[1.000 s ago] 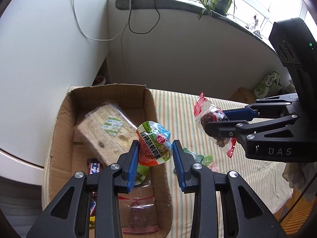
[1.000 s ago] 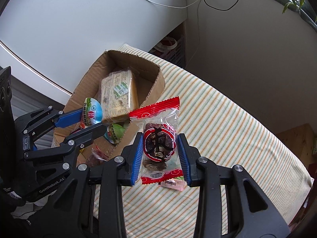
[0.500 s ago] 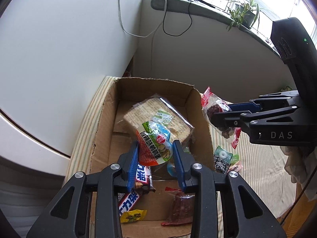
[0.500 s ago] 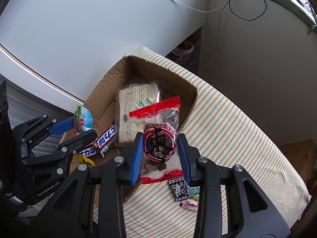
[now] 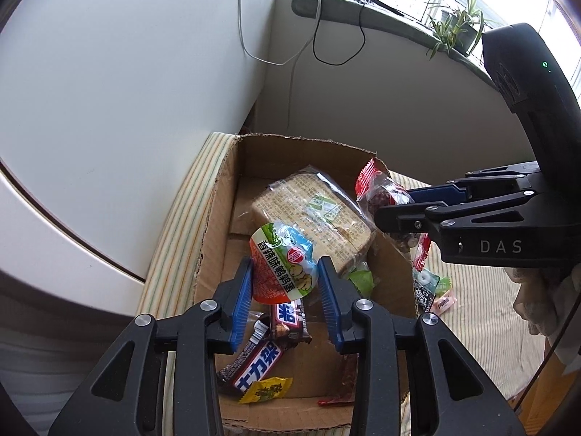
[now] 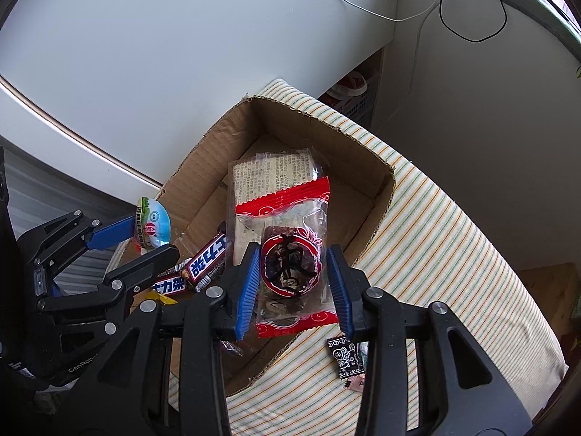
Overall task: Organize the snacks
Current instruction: 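Open the right tool over the box while the left tool releases the round packet there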
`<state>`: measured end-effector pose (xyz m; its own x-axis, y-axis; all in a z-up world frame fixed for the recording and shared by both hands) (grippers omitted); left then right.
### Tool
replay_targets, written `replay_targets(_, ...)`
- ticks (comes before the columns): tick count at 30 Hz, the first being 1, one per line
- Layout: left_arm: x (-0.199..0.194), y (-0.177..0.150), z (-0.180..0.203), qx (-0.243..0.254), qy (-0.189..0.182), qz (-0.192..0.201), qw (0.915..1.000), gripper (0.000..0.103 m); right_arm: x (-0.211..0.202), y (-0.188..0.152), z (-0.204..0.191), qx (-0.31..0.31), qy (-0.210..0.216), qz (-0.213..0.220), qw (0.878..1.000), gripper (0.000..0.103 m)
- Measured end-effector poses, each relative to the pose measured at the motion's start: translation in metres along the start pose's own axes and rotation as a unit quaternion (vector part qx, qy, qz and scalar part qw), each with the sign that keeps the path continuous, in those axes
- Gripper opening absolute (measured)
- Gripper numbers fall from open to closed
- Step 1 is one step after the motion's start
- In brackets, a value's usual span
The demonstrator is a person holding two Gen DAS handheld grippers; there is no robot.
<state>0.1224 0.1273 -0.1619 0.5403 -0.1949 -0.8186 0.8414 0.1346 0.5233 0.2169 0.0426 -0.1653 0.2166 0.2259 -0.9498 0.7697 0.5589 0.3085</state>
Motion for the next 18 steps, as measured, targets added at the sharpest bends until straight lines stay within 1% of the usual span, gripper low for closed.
replay_targets(1,0.000,-0.001,0.000,0.001,0.001,0.000,1.0000,0.037,-0.001,0.000,0.000,0.000,-0.002,0.002,1.000,0.044)
replay_targets(2,-0.001,0.000,0.001,0.002,0.000,0.001,1.0000,0.037,-0.003,0.000,0.001,0.001,-0.004,0.004,1.000,0.051)
replay_targets(3,-0.001,-0.001,0.002,0.003,0.000,0.001,1.0000,0.037,-0.004,0.001,0.002,0.003,-0.005,0.007,1.000,0.052)
replay_targets(12,-0.003,-0.002,0.005,0.006,0.003,0.004,1.0000,0.041,-0.008,0.000,0.003,0.003,-0.007,0.008,1.000,0.053)
replay_targets(15,-0.004,-0.002,0.005,0.005,0.005,0.007,1.0000,0.045,-0.009,0.000,0.003,0.005,-0.005,0.009,1.000,0.053)
replay_targets(17,-0.006,-0.002,0.005,0.004,0.005,0.010,0.9999,0.053,-0.011,0.000,0.004,0.006,-0.007,0.010,1.000,0.053)
replay_targets(18,-0.006,-0.001,0.005,0.004,0.003,0.012,0.9999,0.055,-0.011,0.000,0.005,0.006,-0.007,0.011,1.000,0.053)
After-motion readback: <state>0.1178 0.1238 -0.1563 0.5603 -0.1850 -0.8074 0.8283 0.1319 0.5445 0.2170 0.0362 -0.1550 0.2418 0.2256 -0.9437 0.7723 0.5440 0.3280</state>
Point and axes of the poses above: each gripper's, at about its wrist camera, not at the fingertips, and x roughly the way its jaws point, z to its right, y to its top, the point moved 8 cm from there along x, roughly the way its jaws point, and after that the axes turned 6 degrees about -y, right-handed, at the moved point
